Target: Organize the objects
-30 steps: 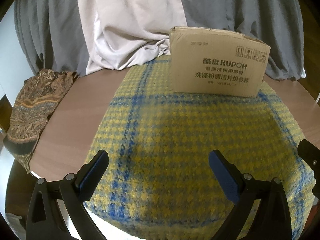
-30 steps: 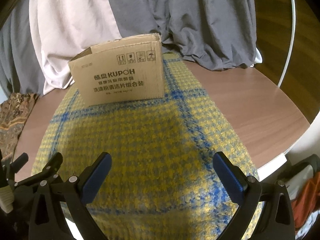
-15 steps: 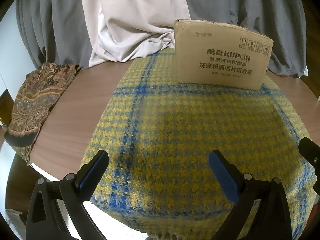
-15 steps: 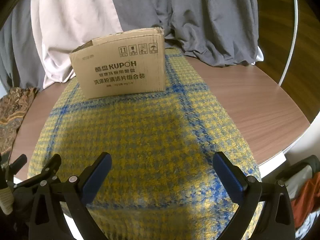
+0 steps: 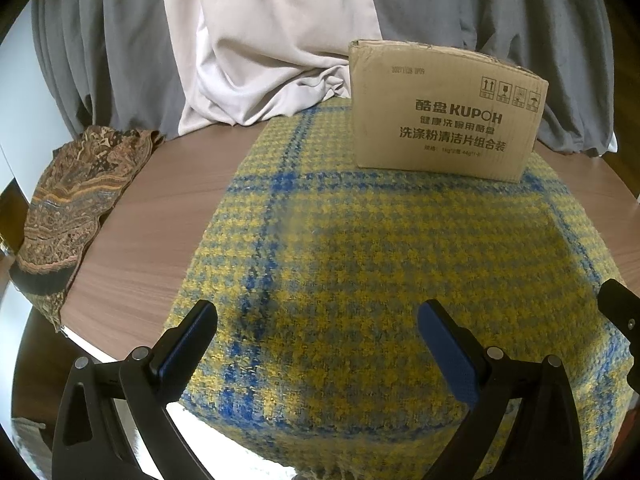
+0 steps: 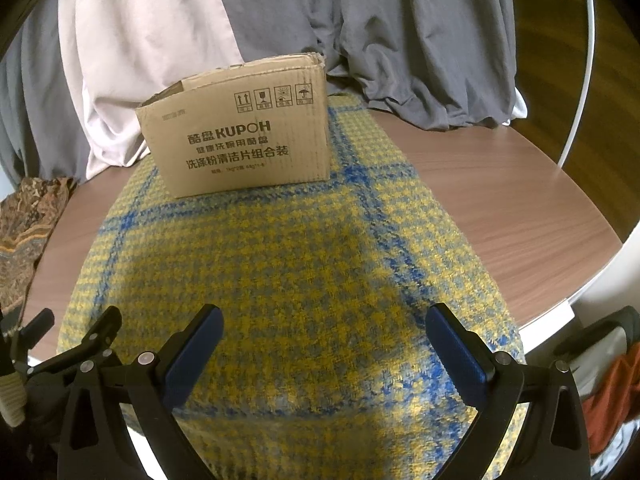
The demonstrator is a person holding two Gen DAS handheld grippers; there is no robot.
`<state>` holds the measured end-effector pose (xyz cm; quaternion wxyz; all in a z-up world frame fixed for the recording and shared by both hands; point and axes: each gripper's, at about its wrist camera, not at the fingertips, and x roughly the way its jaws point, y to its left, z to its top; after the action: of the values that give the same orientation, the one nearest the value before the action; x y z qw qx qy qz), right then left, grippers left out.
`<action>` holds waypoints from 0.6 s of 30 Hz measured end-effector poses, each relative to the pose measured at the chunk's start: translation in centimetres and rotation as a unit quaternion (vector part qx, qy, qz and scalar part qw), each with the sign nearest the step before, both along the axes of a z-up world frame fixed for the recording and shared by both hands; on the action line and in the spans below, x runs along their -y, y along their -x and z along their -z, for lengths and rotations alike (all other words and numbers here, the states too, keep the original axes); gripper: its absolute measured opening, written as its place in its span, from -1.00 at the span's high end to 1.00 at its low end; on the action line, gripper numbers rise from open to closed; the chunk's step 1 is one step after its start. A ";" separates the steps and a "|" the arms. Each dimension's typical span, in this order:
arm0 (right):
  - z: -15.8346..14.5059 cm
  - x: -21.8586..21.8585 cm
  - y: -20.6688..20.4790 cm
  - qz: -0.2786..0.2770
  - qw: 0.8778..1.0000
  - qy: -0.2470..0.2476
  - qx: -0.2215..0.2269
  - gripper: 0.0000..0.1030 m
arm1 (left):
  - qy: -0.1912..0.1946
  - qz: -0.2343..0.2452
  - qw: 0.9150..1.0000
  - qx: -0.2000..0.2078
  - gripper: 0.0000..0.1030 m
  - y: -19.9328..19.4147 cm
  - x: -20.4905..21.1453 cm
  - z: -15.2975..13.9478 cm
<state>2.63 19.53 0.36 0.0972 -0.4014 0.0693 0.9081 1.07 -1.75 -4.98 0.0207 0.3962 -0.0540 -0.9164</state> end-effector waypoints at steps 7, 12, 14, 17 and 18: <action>0.1 -0.2 0.0 0.001 1.000 0.006 -0.001 -0.97 | -0.013 0.002 1.000 0.002 -0.99 0.0 0.1 -0.2; -0.1 -0.3 -0.1 0.004 1.000 0.006 -0.003 -0.97 | -0.023 0.005 1.000 0.010 -0.99 0.1 0.0 0.0; -0.1 -0.5 -0.1 0.005 1.000 0.007 -0.004 -0.97 | -0.022 0.006 1.000 0.012 -0.99 0.1 0.0 0.1; 0.0 -0.5 -0.1 0.005 1.000 0.007 -0.003 -0.97 | -0.018 0.003 1.000 0.013 -0.99 0.1 -0.1 0.1; 0.0 -0.6 -0.1 0.005 1.000 0.007 -0.002 -0.97 | -0.014 0.002 1.000 0.012 -0.99 0.1 -0.1 0.1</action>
<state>2.72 20.11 0.34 0.0984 -0.3997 0.0781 0.9080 0.95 -1.64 -5.11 0.0130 0.4071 -0.0419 -0.9123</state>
